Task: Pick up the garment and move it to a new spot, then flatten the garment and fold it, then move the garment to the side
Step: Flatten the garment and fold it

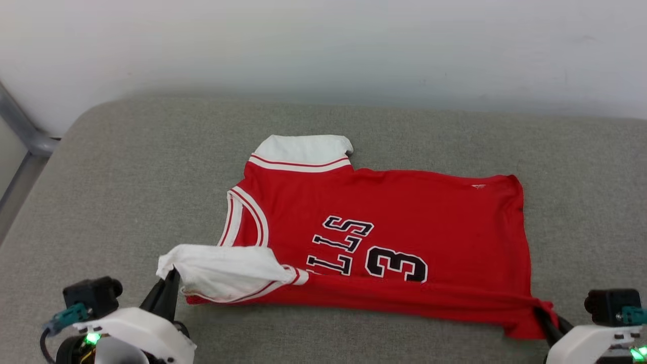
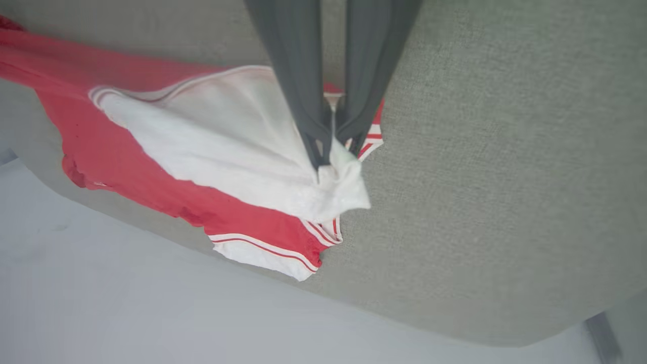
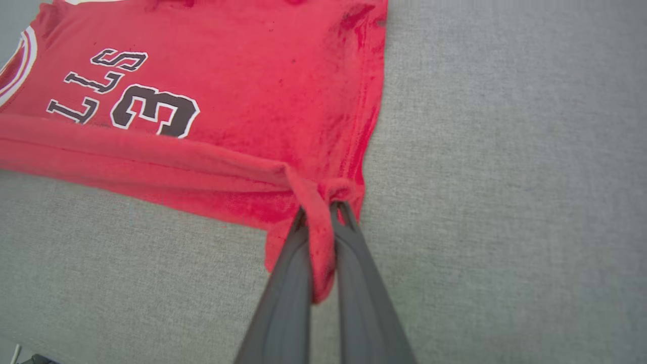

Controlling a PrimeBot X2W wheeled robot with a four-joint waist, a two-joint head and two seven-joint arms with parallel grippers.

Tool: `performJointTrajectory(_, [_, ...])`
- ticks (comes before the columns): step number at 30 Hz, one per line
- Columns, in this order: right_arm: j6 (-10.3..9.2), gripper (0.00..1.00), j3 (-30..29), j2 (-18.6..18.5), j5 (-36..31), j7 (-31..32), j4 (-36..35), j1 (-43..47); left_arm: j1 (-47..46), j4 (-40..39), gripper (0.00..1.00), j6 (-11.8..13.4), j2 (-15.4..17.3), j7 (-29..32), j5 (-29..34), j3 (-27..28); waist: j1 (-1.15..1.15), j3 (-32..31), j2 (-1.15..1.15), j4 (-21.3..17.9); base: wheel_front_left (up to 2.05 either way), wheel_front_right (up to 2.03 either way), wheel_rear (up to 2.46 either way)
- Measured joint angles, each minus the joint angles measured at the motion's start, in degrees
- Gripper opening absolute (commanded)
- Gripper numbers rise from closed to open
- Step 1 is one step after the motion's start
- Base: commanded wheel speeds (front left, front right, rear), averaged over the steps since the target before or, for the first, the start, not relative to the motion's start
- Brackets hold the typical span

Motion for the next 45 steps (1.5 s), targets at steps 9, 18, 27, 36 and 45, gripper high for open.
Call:
performJointTrajectory(9, [-0.02, 0.00, 4.1, -1.9, -1.6, 1.0, 4.9, -8.7, -11.0, 9.7, 0.00, -4.4, -2.5, -0.9, 1.1, -2.6, 0.01, 6.8, 0.00, -1.6, 0.00, 0.00, 0.00])
performJointTrajectory(18, [0.00, 0.38, 6.0, -2.9, -1.7, -2.0, 11.2, -13.2, -16.5, 20.7, 0.00, -8.9, -5.4, -0.7, 0.0, -4.9, 0.01, 11.8, 0.00, -2.3, 0.00, 0.00, 0.00])
performJointTrajectory(27, [-0.02, 1.00, 3.6, 0.3, -1.5, -12.2, 12.3, -13.6, -18.4, 25.9, 1.00, -10.2, -6.1, -2.6, -0.3, -5.0, 0.01, 10.1, 0.00, -2.4, 0.00, 0.00, 0.00])
performJointTrajectory(36, [-0.03, 1.00, -0.1, 2.7, -3.5, -22.6, 7.7, -12.5, -17.6, 22.5, 1.00, -8.9, -2.0, 1.0, -1.3, -3.7, 0.00, 5.2, 0.00, -2.5, 0.00, 0.00, 0.00])
performJointTrajectory(45, [-0.03, 1.00, -0.5, 4.5, -4.8, -22.7, 2.3, -9.3, -15.4, 14.3, 1.00, -8.1, 6.1, 21.1, -8.4, -3.7, -0.01, 3.1, 0.00, -3.6, 0.00, 0.00, 0.00])
